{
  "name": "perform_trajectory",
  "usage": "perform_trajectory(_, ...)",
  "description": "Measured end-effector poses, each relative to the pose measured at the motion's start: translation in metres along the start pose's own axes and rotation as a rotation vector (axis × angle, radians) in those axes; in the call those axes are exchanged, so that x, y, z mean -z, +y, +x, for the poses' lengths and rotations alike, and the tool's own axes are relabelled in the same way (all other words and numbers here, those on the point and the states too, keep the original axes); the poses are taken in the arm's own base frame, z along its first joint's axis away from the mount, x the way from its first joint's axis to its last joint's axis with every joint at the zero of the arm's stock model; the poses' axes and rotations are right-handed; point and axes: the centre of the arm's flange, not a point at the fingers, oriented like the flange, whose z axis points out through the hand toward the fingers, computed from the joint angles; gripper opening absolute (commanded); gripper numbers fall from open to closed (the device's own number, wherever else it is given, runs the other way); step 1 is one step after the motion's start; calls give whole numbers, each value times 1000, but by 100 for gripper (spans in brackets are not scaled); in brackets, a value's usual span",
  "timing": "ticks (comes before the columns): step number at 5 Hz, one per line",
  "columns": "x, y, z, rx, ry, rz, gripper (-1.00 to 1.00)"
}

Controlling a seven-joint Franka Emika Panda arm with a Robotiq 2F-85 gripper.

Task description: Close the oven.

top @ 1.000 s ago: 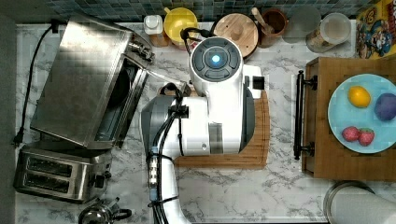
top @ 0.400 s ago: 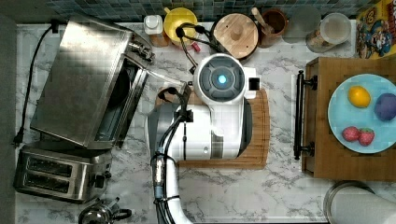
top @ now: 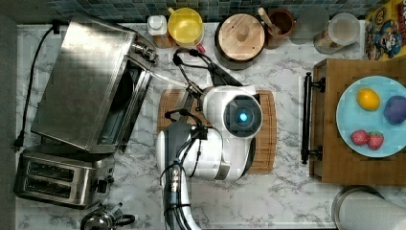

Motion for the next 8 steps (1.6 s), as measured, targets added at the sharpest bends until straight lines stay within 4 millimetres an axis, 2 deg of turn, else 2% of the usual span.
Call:
perform_trajectory(2,-56,79,-26,63,-57,29,-100)
perform_trajectory(3,-73,117,-36,46,-88,123,-100)
perform_trajectory(4,-81,137,-42,139,-56,232,-100)
perform_trajectory(6,-96,140,-48,271,6,331,-100)
perform_trajectory(8,-145,147,-69,334,-11,355,-100)
